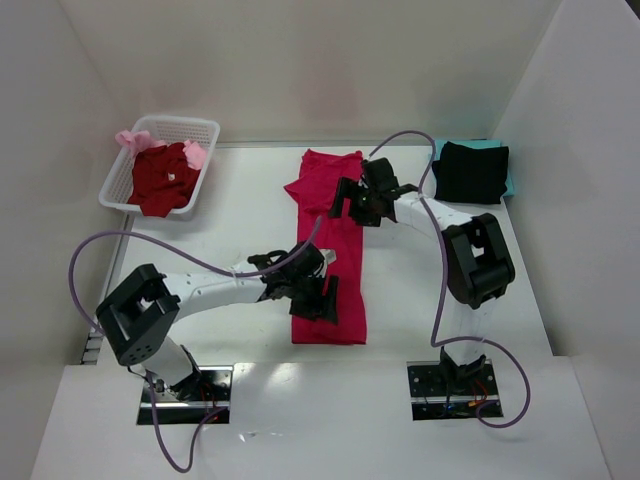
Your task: Fold and stack the t-shirts
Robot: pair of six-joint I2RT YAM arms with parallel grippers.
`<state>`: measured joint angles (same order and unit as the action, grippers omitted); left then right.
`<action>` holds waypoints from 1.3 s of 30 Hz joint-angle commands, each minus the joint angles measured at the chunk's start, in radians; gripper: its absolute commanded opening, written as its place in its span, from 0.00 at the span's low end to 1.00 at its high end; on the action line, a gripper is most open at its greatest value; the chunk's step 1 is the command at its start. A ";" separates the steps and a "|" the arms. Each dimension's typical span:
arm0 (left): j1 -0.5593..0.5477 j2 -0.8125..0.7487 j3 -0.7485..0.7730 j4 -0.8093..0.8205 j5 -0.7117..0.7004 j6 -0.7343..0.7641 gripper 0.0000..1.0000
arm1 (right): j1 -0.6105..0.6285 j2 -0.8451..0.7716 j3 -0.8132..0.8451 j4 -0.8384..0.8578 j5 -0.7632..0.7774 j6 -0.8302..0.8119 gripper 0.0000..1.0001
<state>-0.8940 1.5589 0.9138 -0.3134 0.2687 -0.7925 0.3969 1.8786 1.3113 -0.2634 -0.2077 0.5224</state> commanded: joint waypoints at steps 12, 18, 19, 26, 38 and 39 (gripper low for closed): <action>-0.054 0.070 -0.024 0.014 -0.048 -0.077 0.43 | 0.008 -0.007 -0.015 0.047 0.010 -0.027 0.97; -0.054 0.050 -0.024 0.005 -0.057 -0.086 0.28 | 0.008 -0.038 -0.037 0.066 0.028 -0.027 0.97; -0.054 0.041 -0.024 0.005 -0.057 -0.086 0.25 | 0.008 -0.047 -0.046 0.066 0.028 -0.027 0.97; -0.054 0.041 -0.015 -0.016 -0.057 -0.086 0.31 | 0.008 -0.076 -0.066 0.066 0.037 -0.018 0.97; -0.063 0.043 0.016 -0.036 -0.066 -0.086 0.41 | 0.008 -0.105 -0.095 0.084 0.047 -0.009 0.97; -0.072 0.053 0.016 -0.036 -0.066 -0.086 0.38 | 0.008 -0.114 -0.104 0.084 0.047 -0.009 0.97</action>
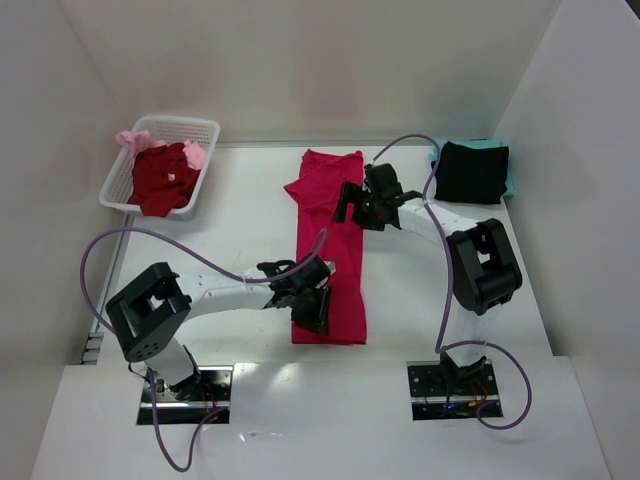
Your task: Fold and stack the t-shirts
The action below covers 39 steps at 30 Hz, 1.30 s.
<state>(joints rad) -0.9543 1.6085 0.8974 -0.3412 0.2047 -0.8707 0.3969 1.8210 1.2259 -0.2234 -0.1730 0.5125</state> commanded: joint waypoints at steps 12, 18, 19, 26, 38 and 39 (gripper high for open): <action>-0.021 -0.060 0.052 -0.016 0.029 -0.017 0.04 | 0.008 -0.075 -0.028 0.053 0.023 0.001 0.97; -0.030 -0.104 0.020 -0.002 0.085 -0.074 0.03 | 0.008 -0.075 -0.037 0.053 0.023 0.001 0.97; -0.041 -0.113 0.000 0.007 0.085 -0.074 0.00 | 0.008 -0.075 -0.037 0.053 0.032 0.001 0.97; -0.041 -0.136 -0.031 -0.015 0.065 -0.109 0.00 | 0.008 -0.066 -0.046 0.062 0.041 0.001 0.97; -0.041 -0.119 -0.031 -0.085 -0.019 -0.110 0.12 | 0.008 -0.005 0.013 0.071 0.050 -0.008 0.97; -0.041 -0.119 -0.017 -0.085 -0.019 -0.100 0.21 | 0.008 0.009 0.014 0.061 0.061 -0.008 0.97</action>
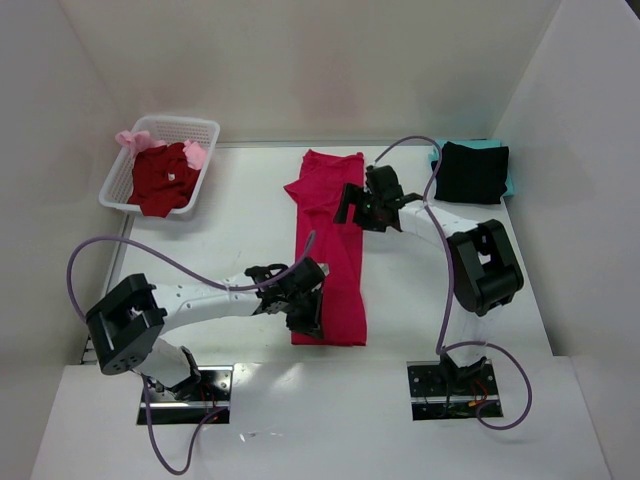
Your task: Fold and stack the t-shirts
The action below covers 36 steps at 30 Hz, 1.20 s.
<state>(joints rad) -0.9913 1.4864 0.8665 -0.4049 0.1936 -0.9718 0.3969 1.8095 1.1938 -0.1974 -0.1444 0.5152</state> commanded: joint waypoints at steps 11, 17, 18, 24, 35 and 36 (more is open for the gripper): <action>-0.004 -0.080 0.114 -0.019 -0.052 0.097 0.78 | 0.008 0.154 0.188 0.010 0.115 -0.029 0.57; -0.004 -0.013 0.114 0.130 0.033 0.185 0.77 | -0.003 0.211 0.231 -0.011 0.164 -0.018 0.36; -0.004 0.004 0.114 0.164 0.053 0.196 0.75 | -0.003 0.211 0.231 -0.011 0.186 -0.018 0.33; -0.004 0.146 0.155 0.198 0.107 0.240 0.42 | -0.038 0.251 0.254 -0.014 0.195 -0.004 0.20; -0.004 0.245 0.164 0.189 0.086 0.231 0.36 | -0.038 0.370 0.342 -0.073 0.209 -0.055 0.16; -0.004 0.255 0.154 0.189 0.086 0.222 0.36 | -0.038 0.370 0.342 -0.083 0.209 -0.055 0.16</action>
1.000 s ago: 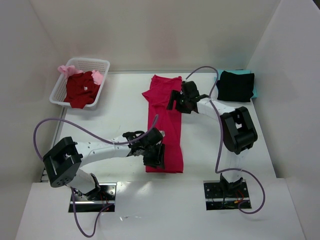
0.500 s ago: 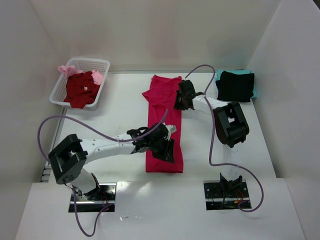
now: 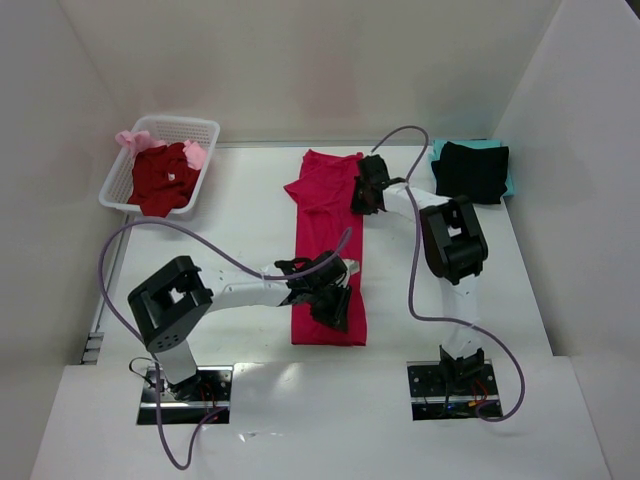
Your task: Fold and stack the t-shirts
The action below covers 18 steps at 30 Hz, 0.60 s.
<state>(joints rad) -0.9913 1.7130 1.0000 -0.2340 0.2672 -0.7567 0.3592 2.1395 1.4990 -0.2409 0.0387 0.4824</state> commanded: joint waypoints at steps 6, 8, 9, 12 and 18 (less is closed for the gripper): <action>-0.004 0.050 0.000 0.009 0.032 -0.003 0.34 | -0.009 0.098 0.113 -0.061 0.044 -0.042 0.16; -0.004 0.059 -0.018 0.009 0.043 -0.003 0.34 | -0.019 0.112 0.132 -0.073 0.044 -0.042 0.16; -0.004 0.059 -0.018 0.009 0.043 -0.012 0.34 | -0.028 0.125 0.132 -0.074 0.044 -0.042 0.16; -0.013 0.069 -0.031 0.019 0.053 -0.012 0.32 | -0.048 0.134 0.170 -0.083 0.044 -0.042 0.16; -0.013 0.100 -0.031 0.019 0.063 -0.012 0.31 | -0.069 0.145 0.202 -0.083 0.033 -0.051 0.18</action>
<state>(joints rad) -0.9993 1.7851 0.9863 -0.2222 0.3264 -0.7662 0.3183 2.2436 1.6661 -0.2844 0.0303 0.4648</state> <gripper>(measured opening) 0.313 0.178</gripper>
